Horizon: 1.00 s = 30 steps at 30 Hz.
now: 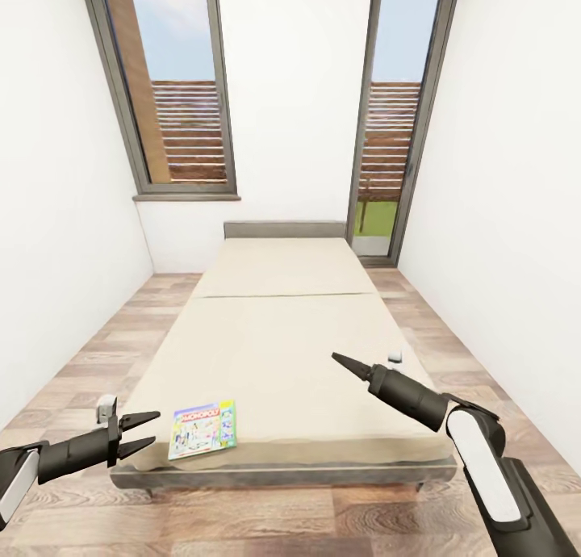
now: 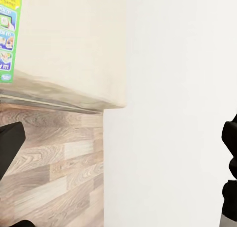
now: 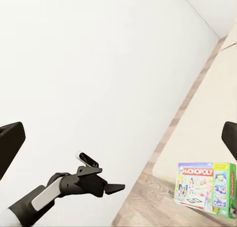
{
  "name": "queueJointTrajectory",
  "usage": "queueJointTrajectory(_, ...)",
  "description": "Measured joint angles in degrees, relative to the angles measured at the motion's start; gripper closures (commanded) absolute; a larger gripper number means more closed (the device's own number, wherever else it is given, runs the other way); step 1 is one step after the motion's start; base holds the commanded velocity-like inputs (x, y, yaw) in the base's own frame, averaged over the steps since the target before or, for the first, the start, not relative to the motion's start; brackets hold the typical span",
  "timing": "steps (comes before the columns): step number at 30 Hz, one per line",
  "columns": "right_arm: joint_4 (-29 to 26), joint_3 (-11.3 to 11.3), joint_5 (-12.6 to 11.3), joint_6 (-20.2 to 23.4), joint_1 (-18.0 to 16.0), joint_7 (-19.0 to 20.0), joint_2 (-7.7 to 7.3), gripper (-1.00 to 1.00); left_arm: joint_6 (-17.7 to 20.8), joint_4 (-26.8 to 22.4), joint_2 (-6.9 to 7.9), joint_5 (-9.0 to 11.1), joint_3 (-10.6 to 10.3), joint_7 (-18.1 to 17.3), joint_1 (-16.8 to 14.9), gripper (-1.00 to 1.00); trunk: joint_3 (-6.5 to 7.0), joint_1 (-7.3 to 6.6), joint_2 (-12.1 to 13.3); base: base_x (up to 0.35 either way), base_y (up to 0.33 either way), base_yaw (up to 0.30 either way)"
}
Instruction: Put all the toys in the child's room - the three board games (two on the bed and one on the table), the two jigsaw puzzles on the table, and the tennis ball on the table - inside the toy box on the table in the child's room.
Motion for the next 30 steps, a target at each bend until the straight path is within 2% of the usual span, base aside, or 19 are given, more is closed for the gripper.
queueJointTrajectory(5, -0.1, 4.5, -0.2, 0.1, 0.0, -3.5, 0.62, -1.0, 0.0, 0.0, 0.01, 0.0, 0.0, 0.0, 0.0, -1.0, -0.9, 1.1, -2.0, 0.0, 0.0, 0.0)
queueJointTrajectory(6, -0.4, 6.3, -0.2, 0.1, 0.0, -5.1, 1.51, -1.0, 0.0, 0.0, 0.0, 0.0, 0.0, 0.0, 0.0, -1.0, -1.08, 1.32, -2.4, 0.0, 0.0, 0.0)
queueJointTrajectory(8, -1.0, 8.4, -0.2, 0.1, 0.0, -6.5, 2.72, -1.0, -0.1, 0.0, 0.01, 0.0, 0.0, 0.0, 0.0, -1.0, -1.44, 1.76, -3.2, 0.0, 0.0, 0.0)
queueJointTrajectory(9, -1.5, 10.1, -0.3, 0.1, 0.0, -7.6, 3.95, -1.0, -0.1, 0.0, 0.0, 0.0, 0.0, 0.0, 0.0, -1.0, -1.62, 1.98, -3.6, 0.0, 0.0, 0.0)
queueJointTrajectory(13, -2.3, 13.4, -0.3, -0.2, 0.0, -9.1, 6.35, -1.0, -0.1, 0.0, 0.04, 0.0, 0.0, 0.0, 0.0, -1.0, -2.33, 2.86, -5.2, 0.0, 0.0, 0.0)
queueJointTrajectory(16, -2.5, 14.1, -0.2, -0.6, 0.0, -9.7, 6.84, -1.0, -0.1, 0.0, 0.14, 0.0, 0.0, 0.0, 0.0, -1.0, -2.87, 3.52, -6.4, 0.0, 0.0, 0.0)
queueJointTrajectory(18, -2.4, 14.7, -0.5, -1.2, 0.0, -9.1, 7.48, -1.0, -0.7, -0.7, 0.12, 0.7, 0.5, -0.7, -0.7, -1.0, -2.87, 3.51, -6.4, 0.0, 0.0, 0.0)
queueJointTrajectory(23, -2.4, 16.3, -0.4, -1.9, 0.0, -8.2, 9.07, -1.0, -0.9, -2.0, 0.02, 0.7, 0.5, -1.9, -0.8, -1.0, -2.87, 3.51, -6.4, 0.0, 0.0, 0.0)
queueJointTrajectory(28, -2.4, 15.7, -0.3, -1.5, 0.0, -8.6, 10.1, -1.0, -0.4, -2.3, 0.14, 0.8, 0.6, -1.9, -0.7, -1.0, -2.87, 3.51, -6.4, 0.0, 0.0, 0.0)
queueJointTrajectory(30, -2.4, 15.6, -0.3, -1.4, 0.0, -8.7, 10.32, -1.0, -0.3, -2.3, 0.2, 0.8, 0.6, -2.2, -0.7, -1.0, -3.23, 3.95, -7.2, 0.0, 0.0, 0.0)
